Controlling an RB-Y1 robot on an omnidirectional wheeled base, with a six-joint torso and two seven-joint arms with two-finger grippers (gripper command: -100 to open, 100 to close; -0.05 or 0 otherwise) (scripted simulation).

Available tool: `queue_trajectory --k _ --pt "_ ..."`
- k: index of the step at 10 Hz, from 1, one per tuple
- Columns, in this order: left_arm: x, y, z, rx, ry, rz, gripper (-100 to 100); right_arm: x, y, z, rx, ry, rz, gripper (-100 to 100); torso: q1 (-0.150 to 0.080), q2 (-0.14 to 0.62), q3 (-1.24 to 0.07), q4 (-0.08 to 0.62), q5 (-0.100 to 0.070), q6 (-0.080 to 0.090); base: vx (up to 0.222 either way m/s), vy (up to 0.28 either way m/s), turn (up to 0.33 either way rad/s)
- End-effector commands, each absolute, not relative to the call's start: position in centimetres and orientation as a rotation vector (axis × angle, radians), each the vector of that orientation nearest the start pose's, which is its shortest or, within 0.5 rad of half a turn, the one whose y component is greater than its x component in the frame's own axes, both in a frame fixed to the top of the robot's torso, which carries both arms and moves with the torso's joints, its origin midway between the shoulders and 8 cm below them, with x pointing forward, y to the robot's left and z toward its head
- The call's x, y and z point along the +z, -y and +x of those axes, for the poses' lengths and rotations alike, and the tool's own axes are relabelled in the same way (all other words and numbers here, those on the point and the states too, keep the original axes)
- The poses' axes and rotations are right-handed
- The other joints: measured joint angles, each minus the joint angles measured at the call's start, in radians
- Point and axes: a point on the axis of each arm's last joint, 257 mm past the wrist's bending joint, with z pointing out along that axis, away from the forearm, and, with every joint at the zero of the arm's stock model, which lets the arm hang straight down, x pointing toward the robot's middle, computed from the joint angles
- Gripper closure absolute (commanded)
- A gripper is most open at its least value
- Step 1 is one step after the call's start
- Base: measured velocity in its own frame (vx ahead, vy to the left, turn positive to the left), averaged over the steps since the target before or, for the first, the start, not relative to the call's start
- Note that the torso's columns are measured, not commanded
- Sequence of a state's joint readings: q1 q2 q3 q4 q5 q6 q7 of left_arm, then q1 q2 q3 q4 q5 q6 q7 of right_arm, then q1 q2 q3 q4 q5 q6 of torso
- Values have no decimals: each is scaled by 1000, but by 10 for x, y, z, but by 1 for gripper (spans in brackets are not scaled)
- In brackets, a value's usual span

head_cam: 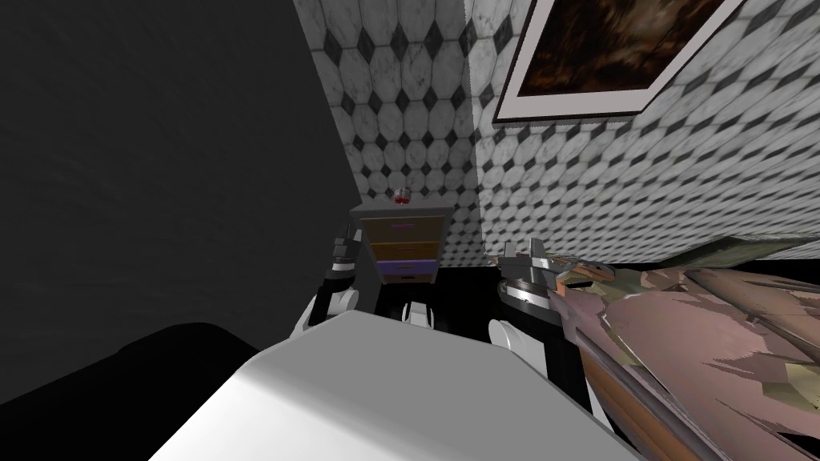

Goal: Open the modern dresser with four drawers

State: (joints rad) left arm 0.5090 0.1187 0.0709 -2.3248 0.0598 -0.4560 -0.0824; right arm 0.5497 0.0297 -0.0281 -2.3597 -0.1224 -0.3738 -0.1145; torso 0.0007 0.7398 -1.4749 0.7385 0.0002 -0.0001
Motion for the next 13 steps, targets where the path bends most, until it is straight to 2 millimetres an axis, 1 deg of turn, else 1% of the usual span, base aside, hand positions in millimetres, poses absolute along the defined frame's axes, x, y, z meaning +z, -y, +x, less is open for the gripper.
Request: queue_trajectory --k 1,10,11,13 --pt "25 -299 349 -1179 -737 -614 -100 20 310 340 1421 -532 863 0 0 -1 0 0 0 0 63 -26 -10" --pt "-15 -311 374 -1127 -843 -764 -100 20 310 340 1421 -532 863 0 -1 -2 -1 -1 0 0 50 -28 -7" --pt "-24 -314 378 -1116 -865 -793 -100 20 310 340 1421 -532 863 0 -1 -2 -1 -1 0 0 55 -30 -11" --pt "-32 -316 382 -1105 -889 -820 -100 20 310 340 1421 -532 863 0 -1 -2 -1 -1 0 0 55 -33 -7"
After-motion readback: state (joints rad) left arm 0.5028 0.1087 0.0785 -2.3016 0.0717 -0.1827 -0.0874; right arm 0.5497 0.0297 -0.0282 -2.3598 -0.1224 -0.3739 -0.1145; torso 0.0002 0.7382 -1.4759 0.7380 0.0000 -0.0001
